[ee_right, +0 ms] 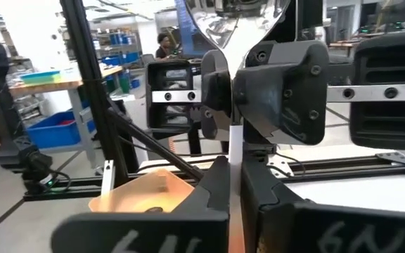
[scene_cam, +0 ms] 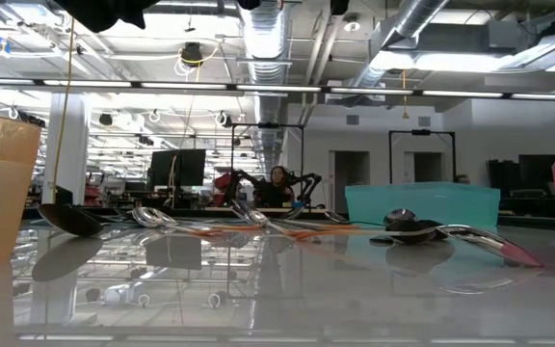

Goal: Sort silverware by color (type)
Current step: Put the orange spoon into the red bin

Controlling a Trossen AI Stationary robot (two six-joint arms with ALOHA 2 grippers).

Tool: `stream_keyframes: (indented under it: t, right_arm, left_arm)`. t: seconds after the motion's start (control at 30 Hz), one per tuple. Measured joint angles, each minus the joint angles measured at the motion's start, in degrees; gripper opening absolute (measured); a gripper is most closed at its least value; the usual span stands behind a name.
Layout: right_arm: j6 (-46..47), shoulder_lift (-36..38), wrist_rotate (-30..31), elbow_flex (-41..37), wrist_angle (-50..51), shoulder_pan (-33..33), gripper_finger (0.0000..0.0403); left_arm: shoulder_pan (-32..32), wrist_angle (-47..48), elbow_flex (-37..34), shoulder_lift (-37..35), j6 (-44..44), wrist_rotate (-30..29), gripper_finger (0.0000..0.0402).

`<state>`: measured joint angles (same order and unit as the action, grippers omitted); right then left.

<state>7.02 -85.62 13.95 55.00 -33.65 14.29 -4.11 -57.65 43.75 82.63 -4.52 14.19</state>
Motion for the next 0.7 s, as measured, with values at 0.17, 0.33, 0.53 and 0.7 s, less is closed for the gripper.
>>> stream_keyframes:
  t: [0.17, 0.33, 0.53, 0.7]
  right_arm:
    - [1.27, 0.01, 5.00, 0.00, 0.10, 0.01, 0.0010]
    - [1.61, 0.09, 9.84, -0.02, 0.11, 0.74, 0.0009]
    - [2.54, 0.94, 12.17, -0.07, 0.74, 0.74, 0.0008]
    - [3.91, 2.22, 13.22, -0.11, 2.11, 0.74, 0.0008]
  left_arm:
    - [-0.01, 1.79, 0.00, -0.09, -2.70, -5.53, 0.0037]
    - [-0.04, 3.82, 0.02, -0.09, -2.46, -5.58, 0.0091]
    - [-0.03, 4.22, 0.09, -0.11, -2.35, -7.59, 0.0148]
    - [0.57, 4.50, 0.09, -0.17, -1.74, -8.49, 0.0172]
